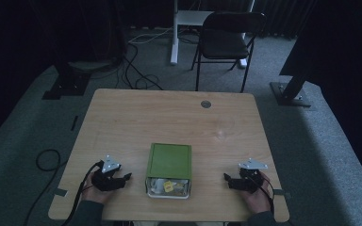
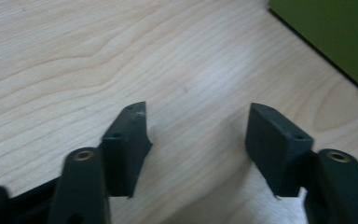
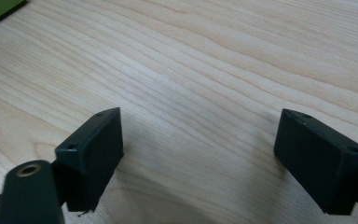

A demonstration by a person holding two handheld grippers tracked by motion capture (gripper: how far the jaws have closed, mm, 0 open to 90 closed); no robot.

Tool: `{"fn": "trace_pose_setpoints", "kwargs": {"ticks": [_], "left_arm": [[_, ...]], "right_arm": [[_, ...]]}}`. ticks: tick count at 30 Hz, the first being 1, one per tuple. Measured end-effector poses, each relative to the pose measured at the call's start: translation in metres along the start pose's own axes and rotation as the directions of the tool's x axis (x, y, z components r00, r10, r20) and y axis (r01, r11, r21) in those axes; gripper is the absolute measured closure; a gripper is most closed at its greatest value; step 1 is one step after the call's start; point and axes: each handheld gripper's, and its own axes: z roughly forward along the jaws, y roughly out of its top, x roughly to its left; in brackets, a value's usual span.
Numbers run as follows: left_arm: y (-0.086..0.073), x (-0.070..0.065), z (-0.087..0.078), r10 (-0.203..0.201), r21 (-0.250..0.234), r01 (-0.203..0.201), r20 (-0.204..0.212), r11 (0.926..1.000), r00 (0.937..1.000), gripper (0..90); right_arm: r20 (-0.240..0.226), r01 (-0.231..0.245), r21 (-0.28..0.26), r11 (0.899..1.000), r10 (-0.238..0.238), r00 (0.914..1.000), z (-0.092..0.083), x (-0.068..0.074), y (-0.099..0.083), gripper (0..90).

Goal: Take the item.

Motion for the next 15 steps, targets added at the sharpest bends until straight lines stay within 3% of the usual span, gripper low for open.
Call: {"fn": "trace_pose_setpoints", "kwargs": {"ticks": [2,4,5,7,12,15], "left_arm": [[0.001,-0.003,-0.001,0.012,0.008,-0.013,0.015,0.9999,0.9998,51.0],[0.001,-0.009,-0.003,0.025,0.013,-0.026,0.054,0.9996,0.9982,52.1],[0.001,-0.009,-0.003,0.025,0.013,-0.026,0.054,0.9996,0.9982,52.2],[0.002,-0.018,-0.003,0.059,0.013,-0.060,0.073,0.9981,0.9956,52.2],[0.004,-0.030,-0.010,0.096,-0.032,-0.093,0.119,0.9951,0.9882,51.9],[0.003,-0.037,-0.016,0.111,-0.058,-0.104,0.150,0.9929,0.9824,52.1]], "right_arm": [[0.000,0.000,-0.004,1.000,0.000,1.0000,-0.001,0.001,-0.001,21.4],[0.000,-0.003,-0.001,1.000,0.003,1.0000,-0.002,0.002,0.000,23.6],[0.000,-0.003,-0.001,1.000,0.003,1.0000,-0.002,0.002,0.000,23.6],[0.003,-0.004,0.017,1.000,0.004,1.0000,-0.005,0.005,0.002,32.7],[-0.039,0.012,0.000,1.000,-0.012,0.9992,-0.012,0.016,0.005,35.5],[-0.093,0.034,-0.029,0.999,-0.036,0.9950,-0.020,0.026,0.010,41.9]]}}
